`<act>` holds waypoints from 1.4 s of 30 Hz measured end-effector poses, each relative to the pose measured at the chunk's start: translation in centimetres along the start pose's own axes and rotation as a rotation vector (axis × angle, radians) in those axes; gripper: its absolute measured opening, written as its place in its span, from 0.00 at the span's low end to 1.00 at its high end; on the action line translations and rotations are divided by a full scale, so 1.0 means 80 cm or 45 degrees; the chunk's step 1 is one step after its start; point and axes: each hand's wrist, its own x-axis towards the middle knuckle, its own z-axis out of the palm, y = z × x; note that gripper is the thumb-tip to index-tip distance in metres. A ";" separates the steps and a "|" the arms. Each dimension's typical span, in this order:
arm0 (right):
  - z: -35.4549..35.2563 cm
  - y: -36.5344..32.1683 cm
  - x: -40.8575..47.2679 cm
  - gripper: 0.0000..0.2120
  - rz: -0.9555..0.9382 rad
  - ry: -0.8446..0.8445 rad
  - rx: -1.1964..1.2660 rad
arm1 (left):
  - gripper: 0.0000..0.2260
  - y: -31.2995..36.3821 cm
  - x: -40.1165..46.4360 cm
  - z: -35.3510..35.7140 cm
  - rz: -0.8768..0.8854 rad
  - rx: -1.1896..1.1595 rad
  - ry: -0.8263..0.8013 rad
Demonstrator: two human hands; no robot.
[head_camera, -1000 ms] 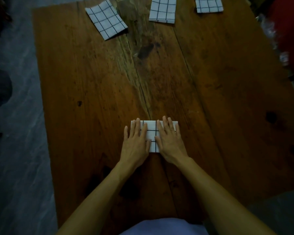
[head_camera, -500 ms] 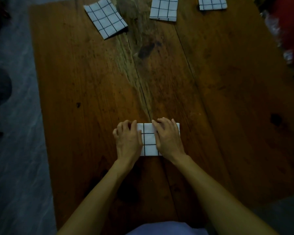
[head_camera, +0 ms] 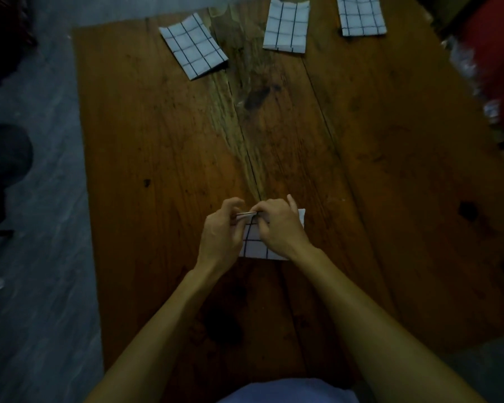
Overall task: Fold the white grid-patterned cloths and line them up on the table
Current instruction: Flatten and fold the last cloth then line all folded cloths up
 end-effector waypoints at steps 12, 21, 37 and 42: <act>-0.093 -0.127 -0.098 0.03 0.202 0.265 1.043 | 0.05 0.079 -0.061 -0.125 -0.037 -0.649 0.231; -0.113 -0.211 -0.186 0.07 -0.040 0.636 1.138 | 0.05 0.132 -0.129 -0.205 0.215 -0.852 0.253; -0.154 -0.217 -0.206 0.11 -0.283 0.580 1.192 | 0.05 0.208 -0.192 -0.228 0.305 -0.785 0.536; -0.163 -0.203 -0.207 0.11 -0.298 0.633 1.211 | 0.05 0.219 -0.195 -0.210 0.302 -0.706 0.589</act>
